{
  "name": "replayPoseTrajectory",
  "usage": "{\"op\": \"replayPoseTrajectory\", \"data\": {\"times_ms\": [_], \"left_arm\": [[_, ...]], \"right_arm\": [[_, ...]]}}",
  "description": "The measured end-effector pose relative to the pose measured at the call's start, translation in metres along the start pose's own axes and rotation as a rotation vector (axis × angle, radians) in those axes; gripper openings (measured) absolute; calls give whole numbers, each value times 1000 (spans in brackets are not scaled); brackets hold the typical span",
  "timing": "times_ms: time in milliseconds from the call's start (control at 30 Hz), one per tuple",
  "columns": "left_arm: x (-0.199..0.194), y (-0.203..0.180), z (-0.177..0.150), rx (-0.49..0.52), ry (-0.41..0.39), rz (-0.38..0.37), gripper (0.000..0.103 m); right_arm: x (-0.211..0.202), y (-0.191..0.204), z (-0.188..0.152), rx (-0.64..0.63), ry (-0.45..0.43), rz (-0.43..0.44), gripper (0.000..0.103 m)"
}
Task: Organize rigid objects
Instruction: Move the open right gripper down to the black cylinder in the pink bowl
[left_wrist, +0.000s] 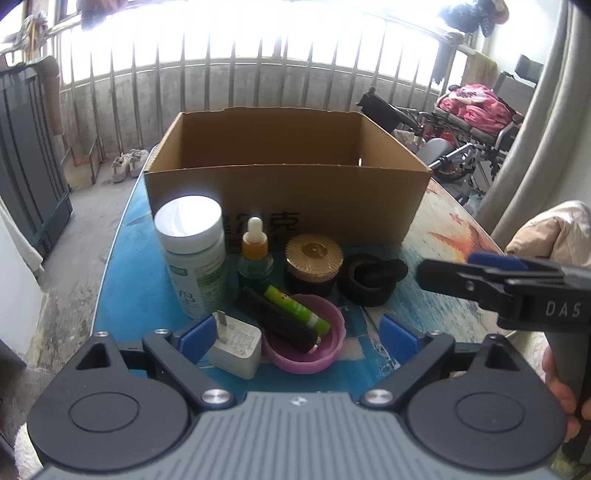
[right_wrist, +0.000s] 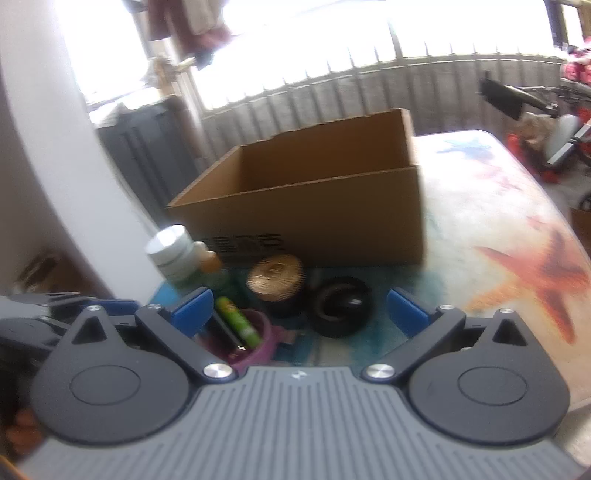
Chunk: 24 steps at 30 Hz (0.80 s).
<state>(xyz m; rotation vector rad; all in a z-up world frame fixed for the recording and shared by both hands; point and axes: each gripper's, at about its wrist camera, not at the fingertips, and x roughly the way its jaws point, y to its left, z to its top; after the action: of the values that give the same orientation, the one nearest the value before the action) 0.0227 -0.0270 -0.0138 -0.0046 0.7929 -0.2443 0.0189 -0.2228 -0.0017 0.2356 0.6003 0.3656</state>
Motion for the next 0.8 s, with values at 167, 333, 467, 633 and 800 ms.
{"op": "replayPoseTrajectory", "data": {"times_ms": [167,333,467,633,800], "left_arm": [[-5,-3,-5,23,-28,-46,94],[1,-5,-8,47,-7,-54,92],[7,-8,-13,76,20,-68,76],[9,-8,-18,101,22,-82,75],[12,-5,-22,96,35,-93,74]], "right_arm": [[18,12,4,-52,26,65,82],[48,13,1,-66,158,39,48],[60,15,-4,-61,237,39,36],[74,16,-9,-49,305,63,26],[94,15,-11,-35,371,48,16]]}}
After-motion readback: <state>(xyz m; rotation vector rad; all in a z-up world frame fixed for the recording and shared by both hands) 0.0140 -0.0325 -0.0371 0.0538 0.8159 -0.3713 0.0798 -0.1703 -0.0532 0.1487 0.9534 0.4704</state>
